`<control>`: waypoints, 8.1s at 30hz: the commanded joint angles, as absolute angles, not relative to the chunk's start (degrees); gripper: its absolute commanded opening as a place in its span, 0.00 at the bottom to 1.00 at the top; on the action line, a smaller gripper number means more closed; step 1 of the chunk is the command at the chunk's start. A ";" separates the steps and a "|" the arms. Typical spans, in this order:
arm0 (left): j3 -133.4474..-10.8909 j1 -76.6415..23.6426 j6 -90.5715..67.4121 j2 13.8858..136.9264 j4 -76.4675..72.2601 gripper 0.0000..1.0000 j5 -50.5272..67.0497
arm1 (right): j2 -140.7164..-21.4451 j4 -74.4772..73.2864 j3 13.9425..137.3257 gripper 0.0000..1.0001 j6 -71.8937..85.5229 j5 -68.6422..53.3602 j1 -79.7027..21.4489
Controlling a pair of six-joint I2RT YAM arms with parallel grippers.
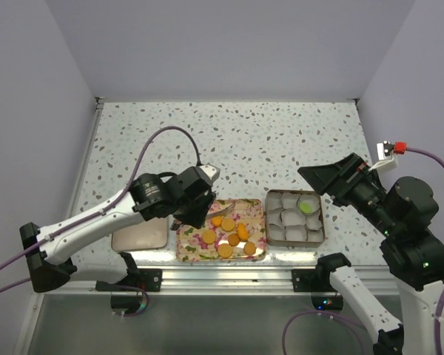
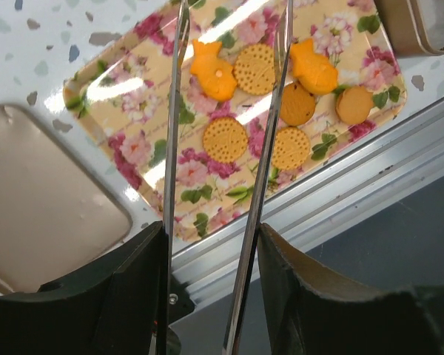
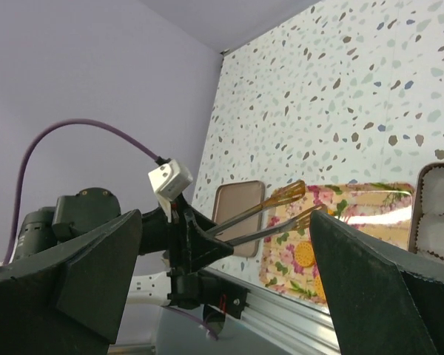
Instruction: Pack the cookies
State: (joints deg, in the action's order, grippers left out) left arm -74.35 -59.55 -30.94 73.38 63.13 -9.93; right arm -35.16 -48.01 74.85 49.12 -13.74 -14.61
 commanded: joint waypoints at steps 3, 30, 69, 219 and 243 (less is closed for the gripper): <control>-68.39 -58.80 -38.05 64.79 64.95 0.56 -12.04 | -35.07 -43.77 72.43 0.99 51.50 -16.79 -14.68; -65.65 -58.71 -42.54 73.74 59.33 0.52 -12.74 | -33.57 -47.20 70.49 0.99 51.68 -18.37 -14.59; -85.94 -58.80 -38.59 79.36 66.53 0.33 -14.33 | -33.05 -52.47 77.78 0.99 49.48 -15.73 -14.59; -115.40 -66.63 -34.19 112.68 56.51 0.54 -12.74 | -37.44 -57.39 84.29 0.99 41.22 -7.38 -14.68; -81.59 -60.64 -36.03 81.22 64.60 0.52 -15.56 | -34.28 -57.74 80.60 0.99 43.50 -8.35 -14.59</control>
State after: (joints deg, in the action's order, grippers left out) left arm -85.62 -60.53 -34.00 85.41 63.13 -15.92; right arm -35.31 -58.74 80.93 42.83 -7.25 -14.61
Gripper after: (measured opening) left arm 0.527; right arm 0.986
